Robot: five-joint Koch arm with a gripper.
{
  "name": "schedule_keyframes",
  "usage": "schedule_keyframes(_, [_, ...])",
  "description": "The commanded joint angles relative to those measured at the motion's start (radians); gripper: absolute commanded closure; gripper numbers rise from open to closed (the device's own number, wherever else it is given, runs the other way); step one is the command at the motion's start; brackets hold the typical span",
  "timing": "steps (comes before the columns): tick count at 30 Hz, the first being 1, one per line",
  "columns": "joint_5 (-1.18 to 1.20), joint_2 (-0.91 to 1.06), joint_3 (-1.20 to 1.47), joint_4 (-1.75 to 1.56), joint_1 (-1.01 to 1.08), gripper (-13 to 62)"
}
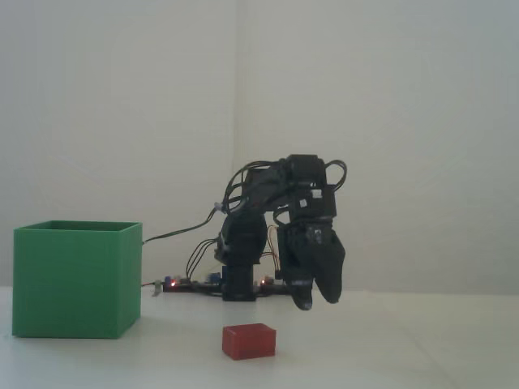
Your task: Grasp a red block and put it in the green bin.
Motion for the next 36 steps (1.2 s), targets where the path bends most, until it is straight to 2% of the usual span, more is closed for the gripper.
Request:
schedule_keyframes(1, [0.0,0.017,-0.048,-0.017,0.034,14.9])
schedule_keyframes(8, [-0.008,0.018,-0.048,-0.015,0.129,14.9])
schedule_keyframes(26, [-0.106,-0.003,-0.048,-0.014,0.081,14.9])
schedule_keyframes(29, [-0.066,-0.002,-0.048,-0.014,0.084,14.9])
schedule_keyframes(33, [0.109,-0.002,-0.048,-0.012,0.083,15.6])
schedule_keyframes(36, [0.13,-0.002,-0.048,-0.011,0.067,15.8])
